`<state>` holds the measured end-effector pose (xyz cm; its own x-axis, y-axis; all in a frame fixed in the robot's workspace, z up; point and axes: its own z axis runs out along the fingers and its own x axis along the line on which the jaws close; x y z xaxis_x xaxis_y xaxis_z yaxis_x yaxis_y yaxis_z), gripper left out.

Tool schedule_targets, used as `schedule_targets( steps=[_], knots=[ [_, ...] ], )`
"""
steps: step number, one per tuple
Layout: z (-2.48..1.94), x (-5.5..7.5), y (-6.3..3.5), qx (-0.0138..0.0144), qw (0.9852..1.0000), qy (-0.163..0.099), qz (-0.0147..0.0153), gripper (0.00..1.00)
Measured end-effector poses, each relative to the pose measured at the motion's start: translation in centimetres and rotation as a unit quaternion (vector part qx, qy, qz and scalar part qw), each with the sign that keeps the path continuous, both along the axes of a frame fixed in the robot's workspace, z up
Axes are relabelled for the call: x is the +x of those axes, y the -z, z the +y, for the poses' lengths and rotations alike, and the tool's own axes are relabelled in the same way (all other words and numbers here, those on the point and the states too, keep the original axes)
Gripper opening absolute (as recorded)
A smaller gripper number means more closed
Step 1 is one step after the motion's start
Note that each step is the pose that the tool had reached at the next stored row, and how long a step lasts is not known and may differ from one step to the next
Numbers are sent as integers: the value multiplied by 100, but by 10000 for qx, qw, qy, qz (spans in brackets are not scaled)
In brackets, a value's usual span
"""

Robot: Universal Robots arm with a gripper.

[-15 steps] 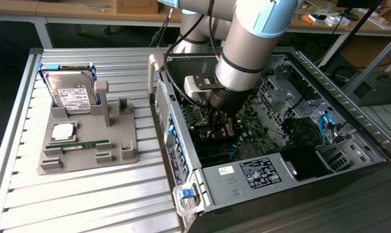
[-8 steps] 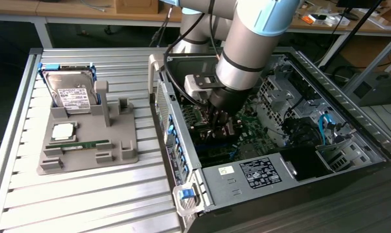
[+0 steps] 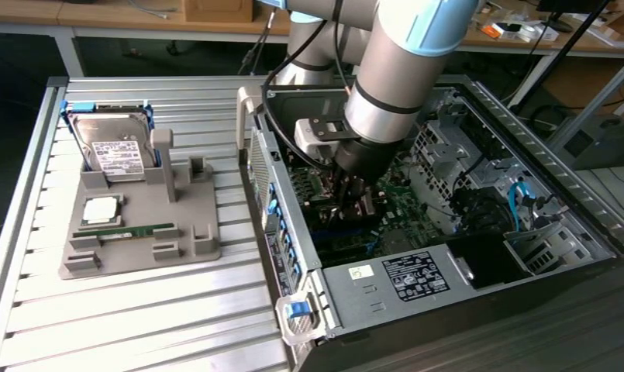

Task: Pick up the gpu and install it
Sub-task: 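Insert the gpu into the slot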

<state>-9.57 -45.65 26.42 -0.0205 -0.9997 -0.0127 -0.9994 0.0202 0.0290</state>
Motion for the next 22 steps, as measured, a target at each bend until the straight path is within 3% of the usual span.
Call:
schedule_targets(
  steps=[22],
  knots=[
    [5, -3, 23, -5, 10000, -48, 4, 27]
  ],
)
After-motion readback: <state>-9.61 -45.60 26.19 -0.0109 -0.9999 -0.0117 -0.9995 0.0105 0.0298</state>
